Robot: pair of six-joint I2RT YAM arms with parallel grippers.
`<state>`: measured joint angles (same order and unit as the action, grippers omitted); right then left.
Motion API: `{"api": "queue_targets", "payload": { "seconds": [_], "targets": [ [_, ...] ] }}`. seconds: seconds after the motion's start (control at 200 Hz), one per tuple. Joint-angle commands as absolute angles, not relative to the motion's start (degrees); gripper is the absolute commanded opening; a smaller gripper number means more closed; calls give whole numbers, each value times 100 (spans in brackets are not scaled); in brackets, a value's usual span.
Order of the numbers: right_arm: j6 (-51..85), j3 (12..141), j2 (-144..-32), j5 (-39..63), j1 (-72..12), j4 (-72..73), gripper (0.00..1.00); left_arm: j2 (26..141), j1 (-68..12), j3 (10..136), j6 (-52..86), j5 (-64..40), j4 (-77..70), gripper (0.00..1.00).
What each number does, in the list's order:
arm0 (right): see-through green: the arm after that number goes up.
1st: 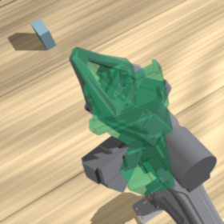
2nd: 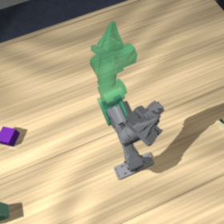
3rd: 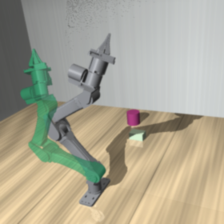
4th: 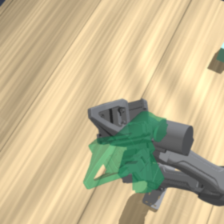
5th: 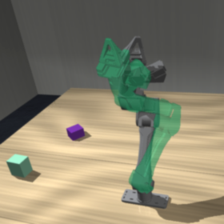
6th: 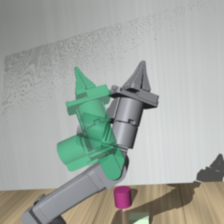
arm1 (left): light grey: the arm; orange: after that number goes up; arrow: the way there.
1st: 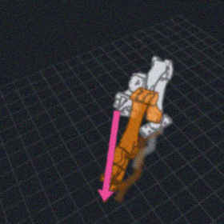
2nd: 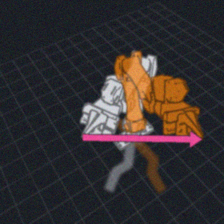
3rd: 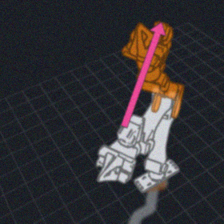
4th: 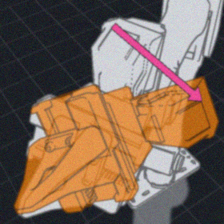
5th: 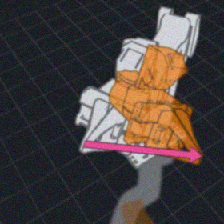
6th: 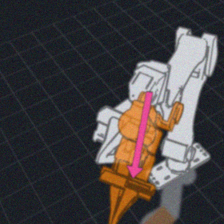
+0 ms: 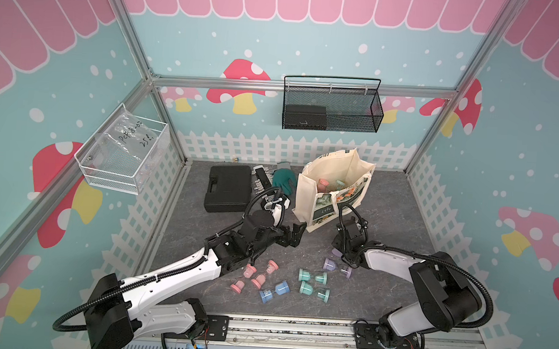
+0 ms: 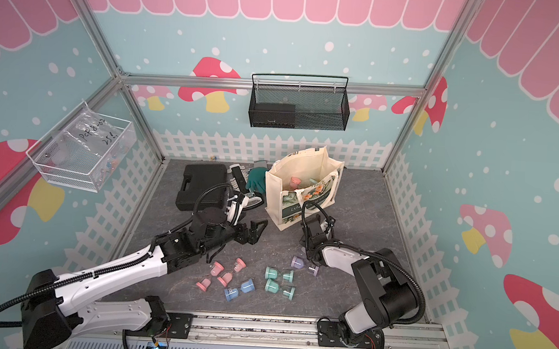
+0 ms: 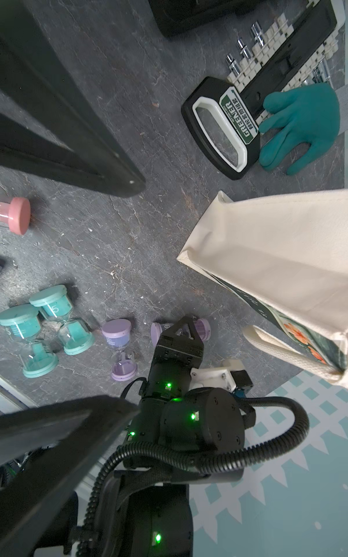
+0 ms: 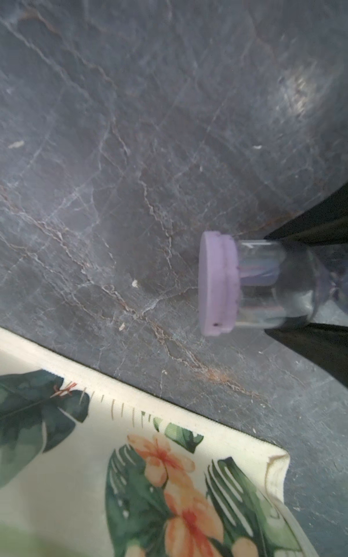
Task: Put the hourglass into the canvas bag
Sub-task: Pick up the hourglass from the center of the board.
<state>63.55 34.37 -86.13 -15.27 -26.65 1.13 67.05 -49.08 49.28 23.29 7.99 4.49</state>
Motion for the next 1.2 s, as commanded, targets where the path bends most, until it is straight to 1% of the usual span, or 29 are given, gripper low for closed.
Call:
{"api": "queue_targets", "payload": {
  "seconds": [0.0, 0.18, 0.37, 0.6, 0.73, 0.911, 1.121, 1.196],
  "targets": [
    [6180, 3226, -8394, -1288, -2535, 310, 27, 6548, -4869, 5036, 2360, 892, 501, 99],
    [5836, 3046, -7965, -853, -2289, 744, 26, 6496, -4869, 5027, 2391, 912, 490, 99],
    [5633, 2907, -7261, -563, -2008, 846, 25, 6438, -4869, 5052, 2394, 940, 467, 99],
    [5378, 2956, -6194, -587, -1682, 591, 24, 6464, -4860, 5217, 2315, 954, 432, 99],
    [5054, 3420, -5768, -864, -1653, 156, 24, 6549, -4852, 5388, 2259, 923, 386, 99],
    [4580, 4219, -5547, -1001, -1652, -143, 23, 6735, -4817, 5670, 2217, 789, 352, 99],
    [3837, 5263, -5793, -969, -1652, -193, 23, 6889, -4760, 5904, 2188, 653, 299, 100],
    [3553, 5665, -6052, -743, -1652, -187, 23, 6957, -4722, 5978, 2188, 551, 261, 99]
  ]
}}
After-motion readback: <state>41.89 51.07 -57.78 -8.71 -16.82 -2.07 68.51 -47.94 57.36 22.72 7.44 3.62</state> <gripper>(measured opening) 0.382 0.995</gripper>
